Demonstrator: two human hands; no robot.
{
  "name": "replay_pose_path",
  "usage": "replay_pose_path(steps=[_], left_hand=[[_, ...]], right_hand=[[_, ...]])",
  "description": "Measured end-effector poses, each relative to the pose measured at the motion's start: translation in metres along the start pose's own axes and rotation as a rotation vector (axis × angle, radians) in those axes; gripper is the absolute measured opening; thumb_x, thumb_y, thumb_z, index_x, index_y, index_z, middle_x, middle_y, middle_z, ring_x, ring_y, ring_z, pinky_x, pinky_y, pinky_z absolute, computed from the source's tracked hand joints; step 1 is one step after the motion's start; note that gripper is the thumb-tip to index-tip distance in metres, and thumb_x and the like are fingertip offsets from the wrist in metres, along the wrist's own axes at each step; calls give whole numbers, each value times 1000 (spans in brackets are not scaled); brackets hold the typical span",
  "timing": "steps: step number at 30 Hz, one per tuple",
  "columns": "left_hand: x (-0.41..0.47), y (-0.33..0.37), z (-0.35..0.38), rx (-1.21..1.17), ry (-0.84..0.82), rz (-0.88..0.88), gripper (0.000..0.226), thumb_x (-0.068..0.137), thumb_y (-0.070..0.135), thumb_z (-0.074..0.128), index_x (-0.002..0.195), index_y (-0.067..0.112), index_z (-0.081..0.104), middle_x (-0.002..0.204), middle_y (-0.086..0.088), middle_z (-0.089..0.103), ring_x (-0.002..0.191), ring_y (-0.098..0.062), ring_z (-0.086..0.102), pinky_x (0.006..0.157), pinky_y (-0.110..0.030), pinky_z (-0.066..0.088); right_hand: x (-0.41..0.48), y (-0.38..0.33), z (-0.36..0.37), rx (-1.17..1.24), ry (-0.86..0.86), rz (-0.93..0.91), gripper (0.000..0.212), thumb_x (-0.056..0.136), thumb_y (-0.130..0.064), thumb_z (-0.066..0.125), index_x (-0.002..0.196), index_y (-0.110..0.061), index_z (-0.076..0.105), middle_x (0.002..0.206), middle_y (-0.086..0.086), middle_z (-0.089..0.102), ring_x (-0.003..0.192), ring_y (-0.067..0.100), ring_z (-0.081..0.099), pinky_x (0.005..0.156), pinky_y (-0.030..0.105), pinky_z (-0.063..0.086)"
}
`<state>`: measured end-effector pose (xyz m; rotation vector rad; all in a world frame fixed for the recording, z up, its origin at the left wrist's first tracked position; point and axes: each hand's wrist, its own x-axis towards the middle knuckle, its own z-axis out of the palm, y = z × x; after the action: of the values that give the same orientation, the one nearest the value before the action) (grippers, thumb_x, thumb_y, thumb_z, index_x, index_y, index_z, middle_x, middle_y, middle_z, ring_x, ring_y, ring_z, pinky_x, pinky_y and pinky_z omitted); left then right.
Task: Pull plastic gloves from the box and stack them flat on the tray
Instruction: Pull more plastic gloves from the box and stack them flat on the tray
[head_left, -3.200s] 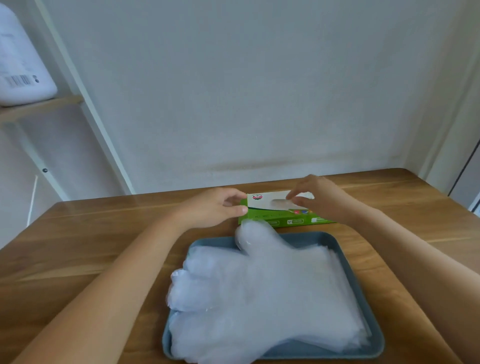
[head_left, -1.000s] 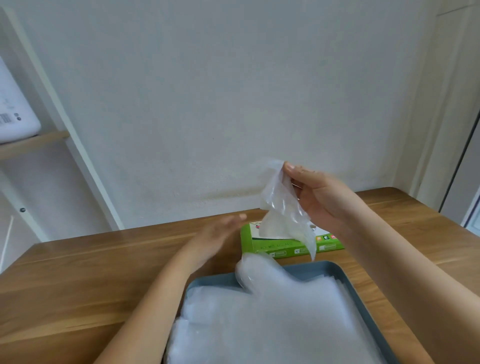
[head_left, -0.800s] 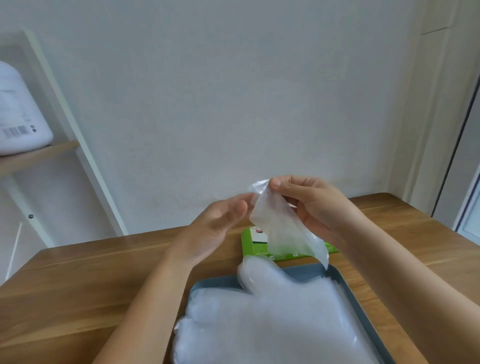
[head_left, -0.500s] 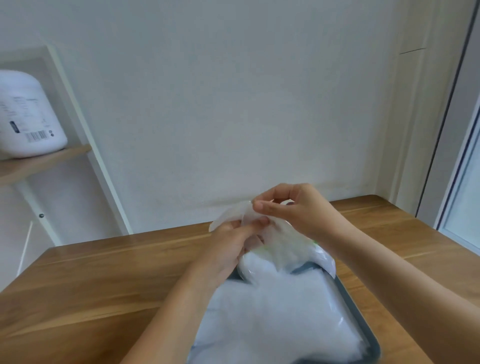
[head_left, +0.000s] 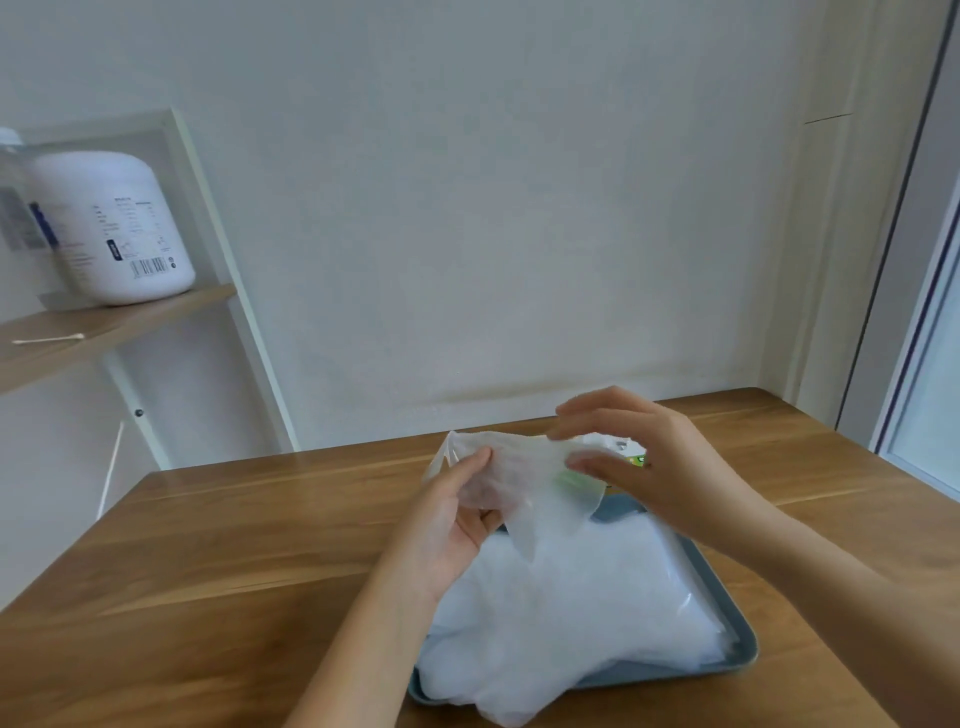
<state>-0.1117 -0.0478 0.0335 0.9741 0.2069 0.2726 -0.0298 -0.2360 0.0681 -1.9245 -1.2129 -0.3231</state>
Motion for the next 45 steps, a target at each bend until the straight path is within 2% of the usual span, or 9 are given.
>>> replay_pose_path(steps=[6, 9, 14, 18, 23, 29, 36, 41, 45], left_hand=[[-2, 4, -15, 147, 99, -41, 42, 81, 22, 65, 117, 2, 62, 111, -14, 67, 92, -17, 65, 81, -26, 50], [-4, 12, -26, 235, 205, -1, 91, 73, 46, 71, 146, 4, 35, 142, -9, 49, 127, -16, 48, 107, -30, 34], [-23, 20, -14, 506, 161, 429, 117, 50, 97, 50, 149, 39, 27, 153, 23, 28, 137, 8, 28, 113, -23, 21], [-33, 19, -2, 750, 11, 593, 99, 59, 90, 52, 143, 40, 38, 140, 34, 41, 128, 17, 36, 93, -1, 34], [-34, 20, 5, 901, 57, 657, 20, 87, 27, 69, 92, 44, 60, 85, 40, 61, 86, 18, 56, 72, -2, 42], [-36, 36, -12, 731, -25, 418, 22, 90, 11, 58, 77, 14, 74, 84, -1, 74, 85, -15, 68, 78, -21, 50], [-35, 50, -29, 399, -208, 144, 24, 78, 14, 61, 55, 12, 69, 51, -2, 57, 44, -5, 54, 46, -12, 46], [-24, 49, -42, 670, -204, -16, 53, 75, 35, 78, 101, -10, 66, 83, -28, 65, 71, -29, 57, 67, -25, 46], [-13, 34, -44, 1055, -46, -72, 39, 84, 32, 71, 90, -6, 66, 67, -5, 60, 60, -20, 48, 53, -20, 37]], right_hand=[[16, -25, 2, -91, 50, -23, 11, 91, -13, 62, 89, -15, 73, 86, -6, 70, 81, 8, 62, 75, 20, 46], [30, -44, -5, -222, 49, -91, 13, 94, -14, 55, 92, -9, 68, 82, -2, 66, 75, 19, 60, 73, 35, 47], [52, -77, -6, -581, -145, -147, 19, 100, -27, 40, 101, -18, 57, 93, 0, 66, 82, 27, 59, 70, 35, 46], [60, -94, 5, -783, -261, -224, 13, 95, -20, 46, 101, -21, 56, 81, -1, 57, 69, 25, 50, 60, 30, 35], [63, -109, 11, -760, -272, -258, 19, 92, -17, 50, 105, -24, 61, 60, -9, 33, 66, 22, 44, 57, 29, 30], [52, -108, -18, -337, -97, -74, 14, 91, -27, 60, 85, -17, 68, 45, -11, 45, 50, 2, 48, 53, 17, 36], [24, -79, -37, 111, 11, 285, 18, 92, -23, 59, 81, -16, 70, 40, -4, 45, 31, 11, 30, 35, 17, 26], [-3, -39, -18, 102, -22, 422, 21, 94, -25, 58, 80, -14, 69, 39, -4, 49, 31, 7, 35, 38, 15, 30], [-25, 5, 10, 34, -24, 541, 32, 93, -26, 60, 69, -4, 61, 41, -5, 52, 33, 7, 40, 39, 12, 32]])
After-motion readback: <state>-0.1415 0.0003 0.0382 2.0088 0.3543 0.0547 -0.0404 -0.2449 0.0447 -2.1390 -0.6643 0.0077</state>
